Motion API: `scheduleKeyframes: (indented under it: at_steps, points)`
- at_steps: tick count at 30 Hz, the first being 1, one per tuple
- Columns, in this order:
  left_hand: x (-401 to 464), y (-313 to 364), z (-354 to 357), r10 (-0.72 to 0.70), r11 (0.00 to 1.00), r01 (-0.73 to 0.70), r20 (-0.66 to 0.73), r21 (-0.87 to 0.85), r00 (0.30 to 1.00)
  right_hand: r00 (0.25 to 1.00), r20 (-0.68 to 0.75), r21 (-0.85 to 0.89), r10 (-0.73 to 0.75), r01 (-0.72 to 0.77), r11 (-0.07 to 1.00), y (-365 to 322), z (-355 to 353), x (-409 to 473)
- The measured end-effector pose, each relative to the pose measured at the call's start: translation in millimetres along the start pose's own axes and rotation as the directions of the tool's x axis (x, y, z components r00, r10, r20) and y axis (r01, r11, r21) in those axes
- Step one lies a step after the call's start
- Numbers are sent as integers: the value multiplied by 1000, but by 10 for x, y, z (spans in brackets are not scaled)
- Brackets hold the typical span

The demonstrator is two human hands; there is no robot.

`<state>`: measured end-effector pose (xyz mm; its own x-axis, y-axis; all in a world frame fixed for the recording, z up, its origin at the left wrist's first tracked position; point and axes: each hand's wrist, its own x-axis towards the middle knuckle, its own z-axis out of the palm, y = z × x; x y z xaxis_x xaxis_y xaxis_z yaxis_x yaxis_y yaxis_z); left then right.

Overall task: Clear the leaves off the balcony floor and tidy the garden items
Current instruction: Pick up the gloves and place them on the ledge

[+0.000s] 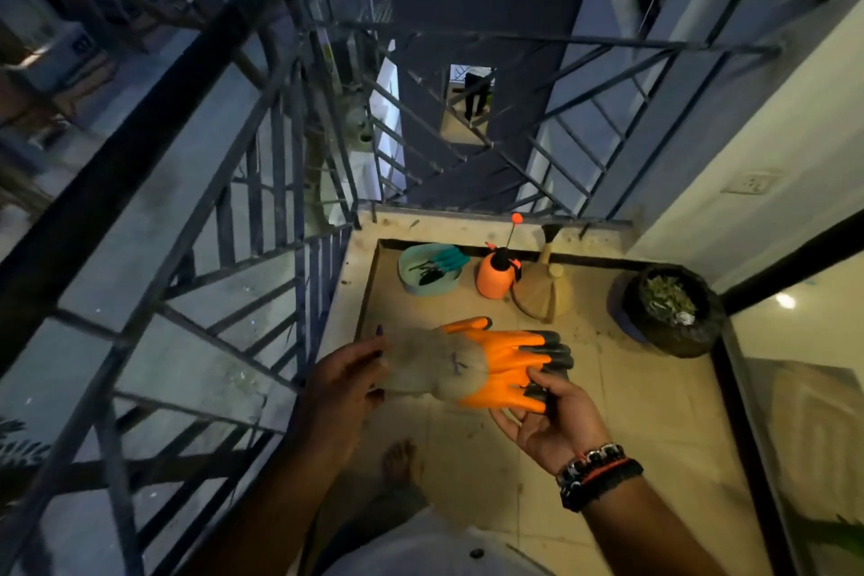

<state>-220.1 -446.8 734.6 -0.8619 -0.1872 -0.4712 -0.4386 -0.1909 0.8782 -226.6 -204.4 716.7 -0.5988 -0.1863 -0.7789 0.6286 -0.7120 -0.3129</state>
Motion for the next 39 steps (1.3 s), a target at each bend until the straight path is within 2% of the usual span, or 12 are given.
scheduleKeyframes:
  at_steps: [6,13,15,17,19,20,25,28,31,34,36,39]
  points:
    - [887,425,192,6,994,-16,83,112,996,995,-91,15,27,-25,1000,-418,341,772]
    - [1961,781,682,65,981,-91,157,168,986,993,-81,-127,-89,78,989,-965,647,1782]
    - [2343,756,854,78,978,-100,128,182,989,979,-179,-290,-95,40,956,-1178,667,2174]
    - [2702,710,1004,92,959,-113,90,259,992,896,-307,-676,-322,33,736,-1364,681,2559]
    - [3095,617,1158,100,919,-116,63,377,993,811,-152,-918,-564,95,385,-1499,776,2937]
    - [3291,552,1226,93,907,-110,60,406,994,844,-58,-920,-533,161,356,-1545,890,3100]
    - [4319,-82,1578,70,894,-95,73,437,995,996,68,-617,-56,86,782,-1569,1307,4199]
    - [4867,-592,1665,-70,871,31,60,490,996,995,64,-519,-75,98,849,-1516,1304,4977]
    - [5392,-1055,1666,-146,960,104,150,260,978,974,-87,-538,-208,130,833,-1519,1101,5693]
    - [5831,-1606,1583,-359,924,336,-112,-185,927,969,-107,-623,-221,107,775,-1509,873,6268]
    - [6067,-2077,1486,-622,737,477,-202,-479,757,968,-124,-659,-218,84,748,-1478,765,6537]
    - [6518,-2716,1406,-810,285,581,133,-763,571,978,-118,-658,-171,52,751,-1431,620,6875]
